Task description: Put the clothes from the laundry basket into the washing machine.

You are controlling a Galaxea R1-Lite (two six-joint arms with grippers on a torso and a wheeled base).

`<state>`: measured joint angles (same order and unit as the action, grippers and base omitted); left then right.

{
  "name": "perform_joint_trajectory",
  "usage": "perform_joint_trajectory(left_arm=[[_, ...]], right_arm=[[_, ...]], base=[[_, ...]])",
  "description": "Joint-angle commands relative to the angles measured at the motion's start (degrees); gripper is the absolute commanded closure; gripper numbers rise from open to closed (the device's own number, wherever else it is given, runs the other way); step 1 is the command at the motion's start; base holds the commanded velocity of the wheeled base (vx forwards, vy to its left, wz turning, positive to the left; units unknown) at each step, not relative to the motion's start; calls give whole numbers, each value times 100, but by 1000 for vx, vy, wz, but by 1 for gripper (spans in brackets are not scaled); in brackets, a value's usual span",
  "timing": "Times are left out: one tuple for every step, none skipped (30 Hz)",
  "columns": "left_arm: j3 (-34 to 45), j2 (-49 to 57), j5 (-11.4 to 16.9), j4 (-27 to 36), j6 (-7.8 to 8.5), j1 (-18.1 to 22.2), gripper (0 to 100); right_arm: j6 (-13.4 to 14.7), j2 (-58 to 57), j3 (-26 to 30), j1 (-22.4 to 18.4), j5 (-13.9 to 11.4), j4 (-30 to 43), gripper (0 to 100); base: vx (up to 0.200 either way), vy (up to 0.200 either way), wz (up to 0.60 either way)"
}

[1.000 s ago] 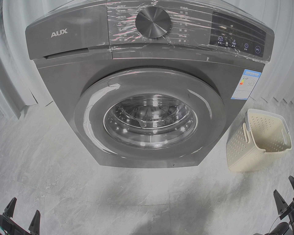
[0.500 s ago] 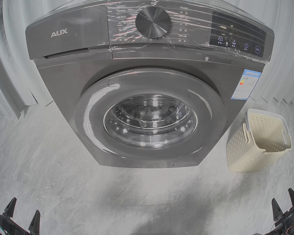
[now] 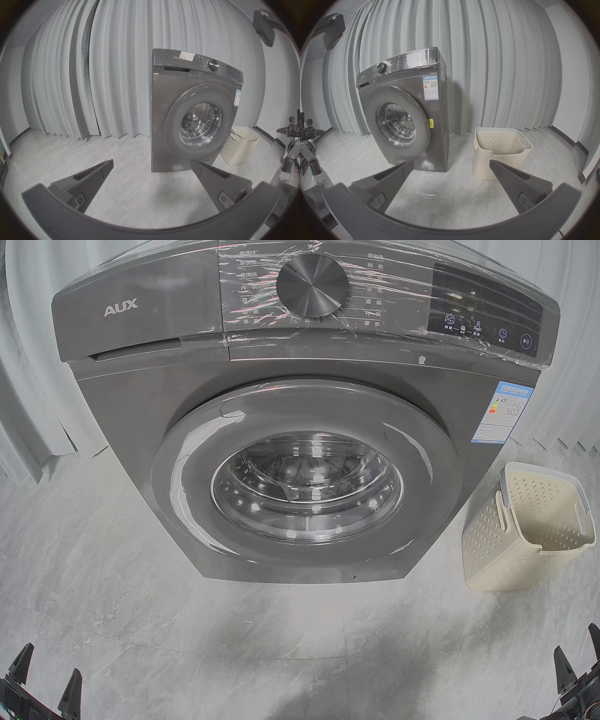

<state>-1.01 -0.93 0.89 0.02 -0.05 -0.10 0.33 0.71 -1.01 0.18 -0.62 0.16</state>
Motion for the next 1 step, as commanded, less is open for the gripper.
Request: perform_joint_trajectory(left_arm=[[101,75,-1,-2,-4,1,0]], right_arm=[[2,-62,101,8,18,2,0]], base=[[0,0,0]])
